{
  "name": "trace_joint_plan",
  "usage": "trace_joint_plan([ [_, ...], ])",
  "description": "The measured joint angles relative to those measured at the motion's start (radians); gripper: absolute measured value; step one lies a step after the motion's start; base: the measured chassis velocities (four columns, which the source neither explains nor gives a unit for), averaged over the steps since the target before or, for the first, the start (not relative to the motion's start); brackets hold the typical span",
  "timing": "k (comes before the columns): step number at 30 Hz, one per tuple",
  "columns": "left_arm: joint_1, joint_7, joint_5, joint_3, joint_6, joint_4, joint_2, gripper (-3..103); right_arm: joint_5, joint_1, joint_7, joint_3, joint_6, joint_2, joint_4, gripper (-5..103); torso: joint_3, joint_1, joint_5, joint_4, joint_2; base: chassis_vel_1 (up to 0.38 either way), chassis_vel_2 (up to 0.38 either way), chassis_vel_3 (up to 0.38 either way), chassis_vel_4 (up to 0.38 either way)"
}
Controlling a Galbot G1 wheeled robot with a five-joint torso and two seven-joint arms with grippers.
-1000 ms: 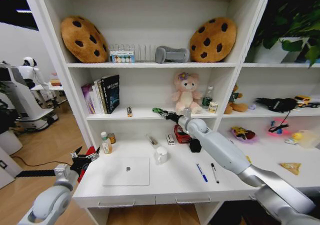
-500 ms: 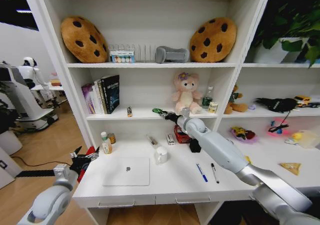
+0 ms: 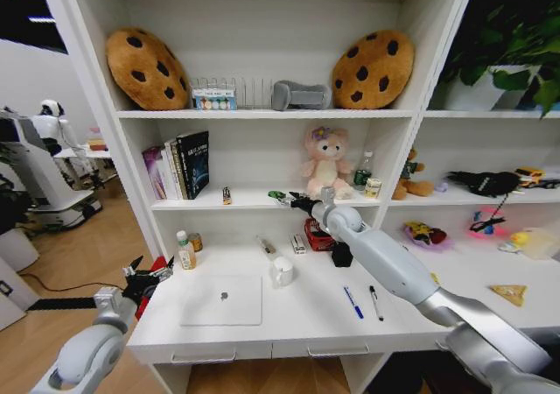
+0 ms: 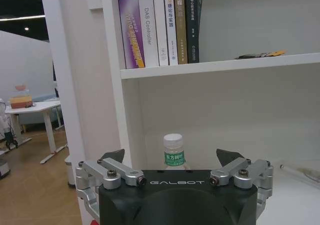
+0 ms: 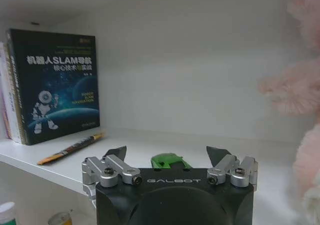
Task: Organize the objects on the table.
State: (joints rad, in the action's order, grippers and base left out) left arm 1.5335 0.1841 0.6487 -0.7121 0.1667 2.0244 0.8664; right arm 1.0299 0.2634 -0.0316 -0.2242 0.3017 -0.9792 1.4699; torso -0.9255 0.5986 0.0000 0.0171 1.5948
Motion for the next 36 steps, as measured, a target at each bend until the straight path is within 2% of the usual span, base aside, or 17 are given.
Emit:
trace_joint_plan([
  [2,0.001,-0.001,0.000,-0.001,-0.001,0.000,-0.001,100,-0.003,0.014,0.000,0.013,-0.009,0.006,0.023,91,0.000,0.000,-0.0001,0.0000,0.000,0.000,0.000,0.000,0.000],
  [3,0.001,-0.001,0.000,-0.002,-0.001,0.000,-0.001,100,-0.009,0.027,0.004,0.024,-0.013,0.011,0.044,96,0.000,0.000,0.0000,0.0002,0.000,0.000,0.000,0.000,0.000],
  [6,0.001,-0.001,0.001,-0.003,-0.003,0.000,-0.003,100,-0.023,0.070,0.024,0.047,-0.022,0.032,0.104,100,0.000,0.000,0.0001,0.0001,0.000,0.000,0.000,0.000,0.000],
  [11,-0.002,-0.001,0.005,-0.005,-0.004,0.000,-0.009,100,-0.043,0.165,0.064,0.095,-0.038,0.083,0.213,100,0.000,0.000,0.0000,0.0004,0.000,0.000,0.000,0.000,0.000],
  [14,-0.025,0.006,0.031,-0.013,-0.004,-0.004,-0.037,100,-0.157,0.491,0.151,0.332,-0.107,0.207,0.454,100,0.000,0.000,0.0001,0.0004,0.000,0.000,0.000,0.000,0.000],
  [15,-0.025,0.006,0.031,-0.013,-0.004,-0.004,-0.037,100,-0.157,0.491,0.151,0.332,-0.107,0.207,0.454,100,0.000,0.000,0.0001,0.0004,0.000,0.000,0.000,0.000,0.000],
  [17,-0.038,0.024,0.038,-0.013,-0.005,-0.001,-0.042,100,-0.251,0.790,0.255,0.534,-0.167,0.240,0.582,100,0.000,0.000,0.0002,0.0010,0.000,0.000,0.000,0.000,0.000],
  [21,0.001,0.031,0.024,-0.040,-0.010,0.029,-0.005,100,-0.332,0.986,0.298,0.659,-0.200,0.204,0.635,100,0.000,0.000,0.0003,0.0014,0.000,0.000,0.000,0.000,0.000],
  [23,0.033,0.040,0.003,-0.053,-0.016,0.049,0.027,100,-0.380,1.081,0.310,0.722,-0.218,0.173,0.657,100,0.000,0.000,0.0000,-0.0016,0.000,0.000,0.000,0.000,0.000],
  [24,0.033,0.040,0.003,-0.053,-0.016,0.049,0.027,100,-0.380,1.081,0.310,0.722,-0.218,0.173,0.657,100,0.000,0.000,0.0000,-0.0016,0.000,0.000,0.000,0.000,0.000],
  [26,0.033,0.050,-0.010,-0.038,-0.016,0.061,0.045,100,-0.435,1.205,0.308,0.809,-0.244,0.126,0.691,100,0.000,0.000,0.0002,-0.0001,0.000,0.000,0.000,0.000,0.000],
  [28,0.032,0.050,-0.014,-0.036,-0.016,0.063,0.047,100,-0.446,1.232,0.305,0.827,-0.251,0.116,0.698,100,0.000,0.000,0.0000,0.0005,0.000,0.000,0.000,0.000,0.000],
  [29,0.033,0.049,-0.021,-0.034,-0.018,0.065,0.050,100,-0.479,1.300,0.292,0.866,-0.278,0.086,0.710,100,0.000,0.000,-0.0004,0.0012,0.000,0.000,0.000,0.000,0.000],
  [31,0.035,0.049,-0.023,-0.033,-0.021,0.066,0.052,100,-0.503,1.341,0.288,0.886,-0.299,0.066,0.713,100,0.000,0.000,0.0001,0.0013,0.000,0.000,0.000,0.000,0.000],
  [33,0.053,0.049,-0.038,-0.035,-0.035,0.072,0.061,100,-0.568,1.444,0.277,0.931,-0.352,0.002,0.721,100,0.000,0.000,0.0000,0.0001,0.000,0.000,0.000,0.000,0.000],
  [34,0.053,0.049,-0.038,-0.035,-0.035,0.072,0.061,100,-0.568,1.444,0.277,0.931,-0.352,0.002,0.721,100,0.000,0.000,0.0000,0.0001,0.000,0.000,0.000,0.000,0.000],
  [36,0.080,0.047,-0.059,-0.035,-0.046,0.084,0.080,100,-0.641,1.515,0.259,0.953,-0.407,-0.067,0.722,100,0.000,0.000,0.0000,0.0006,0.000,0.000,0.000,0.000,0.000],
])
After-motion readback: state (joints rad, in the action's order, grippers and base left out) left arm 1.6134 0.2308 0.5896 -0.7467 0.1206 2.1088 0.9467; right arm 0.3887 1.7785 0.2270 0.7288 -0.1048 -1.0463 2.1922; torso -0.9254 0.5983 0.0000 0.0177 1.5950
